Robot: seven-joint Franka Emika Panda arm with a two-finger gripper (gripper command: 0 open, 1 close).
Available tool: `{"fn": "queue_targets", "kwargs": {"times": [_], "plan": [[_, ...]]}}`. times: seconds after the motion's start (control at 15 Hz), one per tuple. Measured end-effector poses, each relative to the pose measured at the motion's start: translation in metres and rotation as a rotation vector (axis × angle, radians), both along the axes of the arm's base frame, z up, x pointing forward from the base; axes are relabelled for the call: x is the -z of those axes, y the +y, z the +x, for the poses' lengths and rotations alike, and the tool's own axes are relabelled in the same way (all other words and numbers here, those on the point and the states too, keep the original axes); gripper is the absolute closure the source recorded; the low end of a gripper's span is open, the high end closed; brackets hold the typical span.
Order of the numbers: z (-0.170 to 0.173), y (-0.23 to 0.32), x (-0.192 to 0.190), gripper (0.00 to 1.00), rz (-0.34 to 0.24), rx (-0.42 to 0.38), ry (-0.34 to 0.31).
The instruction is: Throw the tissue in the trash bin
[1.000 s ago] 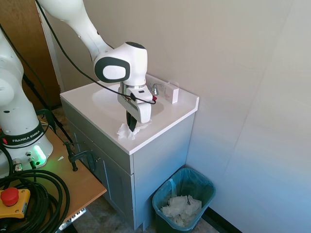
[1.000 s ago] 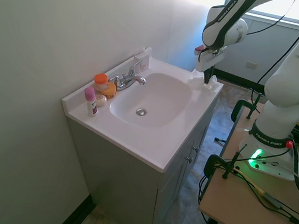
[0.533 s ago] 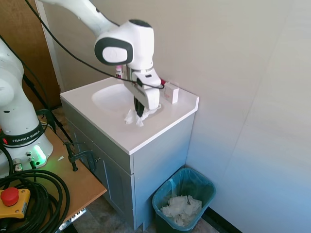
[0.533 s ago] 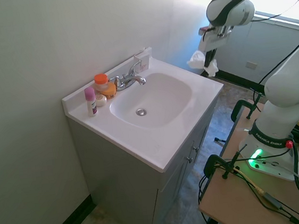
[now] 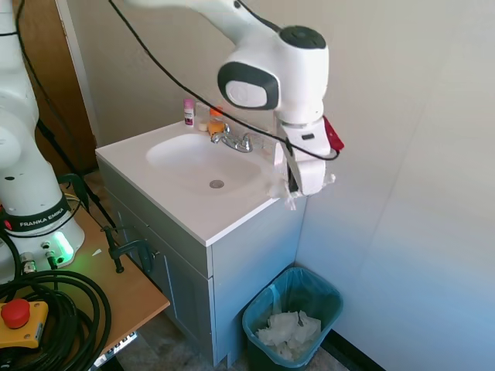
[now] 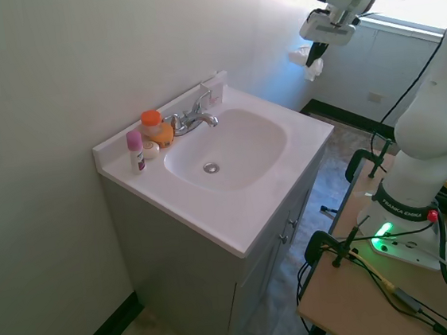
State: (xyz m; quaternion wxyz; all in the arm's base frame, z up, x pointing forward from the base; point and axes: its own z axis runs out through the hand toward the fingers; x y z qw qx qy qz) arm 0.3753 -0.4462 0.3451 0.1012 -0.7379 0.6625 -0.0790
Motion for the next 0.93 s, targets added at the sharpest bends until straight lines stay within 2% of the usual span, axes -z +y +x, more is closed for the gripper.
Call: {"fn": "queue_targets", "kwargs": {"times": [0.27, 0.4, 0.47, 0.93], "plan": [[0.043, -0.030, 0.074, 1.00, 0.010, -0.002, 0.079], [0.054, -0.038, 0.095, 1.00, 0.012, -0.008, 0.100], [0.056, -0.040, 0.100, 0.00, 0.014, -0.011, 0.104], [0.065, -0.026, 0.108, 0.00, 0.050, -0.061, 0.138]]}}
